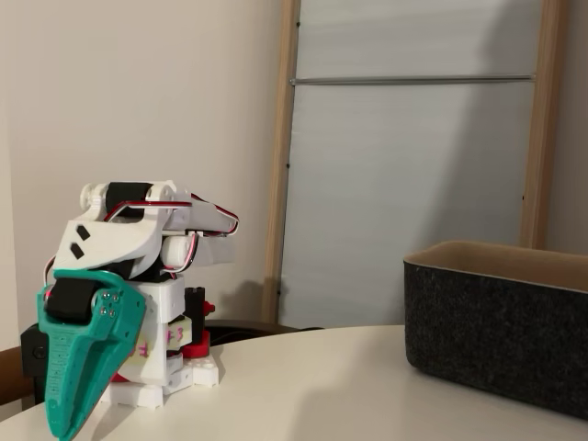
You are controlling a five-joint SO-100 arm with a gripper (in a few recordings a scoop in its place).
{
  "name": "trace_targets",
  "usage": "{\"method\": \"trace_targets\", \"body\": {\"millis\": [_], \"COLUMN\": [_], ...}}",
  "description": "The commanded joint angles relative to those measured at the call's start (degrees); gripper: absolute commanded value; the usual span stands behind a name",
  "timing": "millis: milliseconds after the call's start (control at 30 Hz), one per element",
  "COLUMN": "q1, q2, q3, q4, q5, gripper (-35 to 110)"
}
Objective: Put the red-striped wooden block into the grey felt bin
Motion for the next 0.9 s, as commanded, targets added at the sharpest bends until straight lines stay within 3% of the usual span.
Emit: {"method": "trace_targets", "body": {"millis": [0, 867], "q1": [0.26, -5.45], "q2": [1.76, 1.85], "q3": [0.97, 1.05], "q4": [0.0, -0.09], "q5": [0.79, 0.53], "gripper": [0, 0]}}
